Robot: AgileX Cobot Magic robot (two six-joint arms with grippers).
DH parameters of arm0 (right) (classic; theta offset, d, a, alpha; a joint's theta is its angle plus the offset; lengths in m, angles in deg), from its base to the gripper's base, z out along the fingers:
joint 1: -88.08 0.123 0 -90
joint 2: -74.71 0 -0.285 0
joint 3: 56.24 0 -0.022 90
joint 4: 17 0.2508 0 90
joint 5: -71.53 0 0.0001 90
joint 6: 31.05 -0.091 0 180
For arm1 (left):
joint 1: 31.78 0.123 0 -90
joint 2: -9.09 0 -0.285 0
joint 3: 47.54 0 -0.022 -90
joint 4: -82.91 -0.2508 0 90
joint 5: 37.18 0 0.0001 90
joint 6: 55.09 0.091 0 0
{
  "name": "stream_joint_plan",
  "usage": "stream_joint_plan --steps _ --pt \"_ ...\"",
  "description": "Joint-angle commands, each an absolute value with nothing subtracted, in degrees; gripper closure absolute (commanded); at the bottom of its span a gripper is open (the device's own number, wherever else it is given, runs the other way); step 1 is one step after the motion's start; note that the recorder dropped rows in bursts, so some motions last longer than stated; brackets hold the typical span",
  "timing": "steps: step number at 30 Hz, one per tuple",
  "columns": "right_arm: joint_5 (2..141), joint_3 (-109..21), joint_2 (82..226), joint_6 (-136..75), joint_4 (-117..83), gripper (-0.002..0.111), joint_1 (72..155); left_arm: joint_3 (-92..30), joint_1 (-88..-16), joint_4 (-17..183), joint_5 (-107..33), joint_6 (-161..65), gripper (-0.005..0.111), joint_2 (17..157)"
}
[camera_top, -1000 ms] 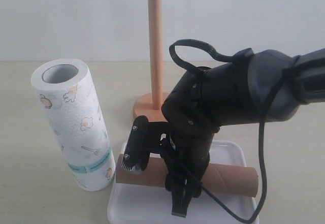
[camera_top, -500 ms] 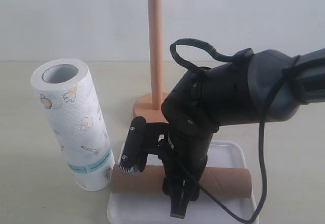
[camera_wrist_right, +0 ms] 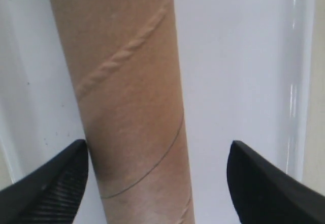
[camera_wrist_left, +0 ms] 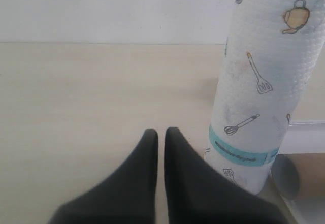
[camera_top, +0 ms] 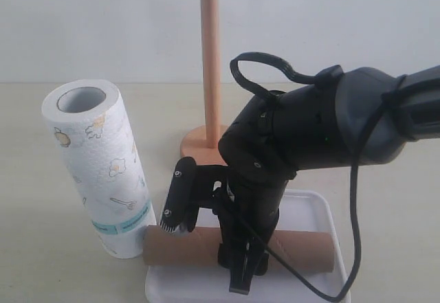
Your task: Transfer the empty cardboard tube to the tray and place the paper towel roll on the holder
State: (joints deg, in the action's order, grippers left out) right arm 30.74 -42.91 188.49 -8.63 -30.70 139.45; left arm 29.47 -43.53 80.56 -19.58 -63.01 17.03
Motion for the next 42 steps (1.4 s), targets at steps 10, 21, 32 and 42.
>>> stream_joint_plan --steps 10,21,32,42 --pt "26.2 -43.2 183.2 -10.2 -33.3 0.065 139.5 29.7 -43.7 81.0 -19.6 -62.9 0.103 16.9" --pt "21.5 -43.2 164.9 -15.3 -33.2 0.072 139.5 29.7 -43.7 81.0 -19.6 -62.9 0.103 16.9" --pt "13.1 -43.1 127.2 -41.1 -32.5 0.108 139.5 29.7 -43.7 81.0 -19.6 -62.9 0.103 16.9" --pt "22.1 -34.5 110.8 -42.5 -26.0 0.108 139.5 29.7 -43.7 81.0 -19.6 -62.9 0.103 16.9"
